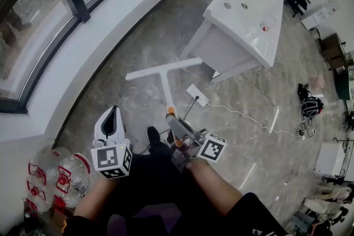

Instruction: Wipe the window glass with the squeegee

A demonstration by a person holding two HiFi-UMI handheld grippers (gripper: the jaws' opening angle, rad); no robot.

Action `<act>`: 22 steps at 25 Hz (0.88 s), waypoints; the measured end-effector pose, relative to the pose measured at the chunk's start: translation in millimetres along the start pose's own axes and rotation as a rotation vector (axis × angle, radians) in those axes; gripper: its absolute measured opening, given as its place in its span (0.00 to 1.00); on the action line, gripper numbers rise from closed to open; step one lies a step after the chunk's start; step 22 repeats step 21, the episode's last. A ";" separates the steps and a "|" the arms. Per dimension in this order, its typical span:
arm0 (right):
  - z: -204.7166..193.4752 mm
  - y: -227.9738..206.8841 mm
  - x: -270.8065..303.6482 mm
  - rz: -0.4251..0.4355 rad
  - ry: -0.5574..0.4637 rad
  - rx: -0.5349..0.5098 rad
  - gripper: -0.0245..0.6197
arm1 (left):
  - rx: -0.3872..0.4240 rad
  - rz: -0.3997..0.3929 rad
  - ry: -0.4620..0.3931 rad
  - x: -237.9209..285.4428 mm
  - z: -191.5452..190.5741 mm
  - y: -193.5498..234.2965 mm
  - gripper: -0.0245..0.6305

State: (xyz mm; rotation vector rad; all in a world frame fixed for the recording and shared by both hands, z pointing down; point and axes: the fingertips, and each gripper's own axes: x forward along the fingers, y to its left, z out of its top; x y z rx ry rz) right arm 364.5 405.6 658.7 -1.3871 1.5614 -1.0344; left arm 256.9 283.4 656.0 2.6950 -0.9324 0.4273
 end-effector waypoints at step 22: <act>12.7 1.2 -7.8 0.061 -0.033 0.059 0.10 | 0.037 0.017 0.020 -6.8 -3.9 -12.9 0.06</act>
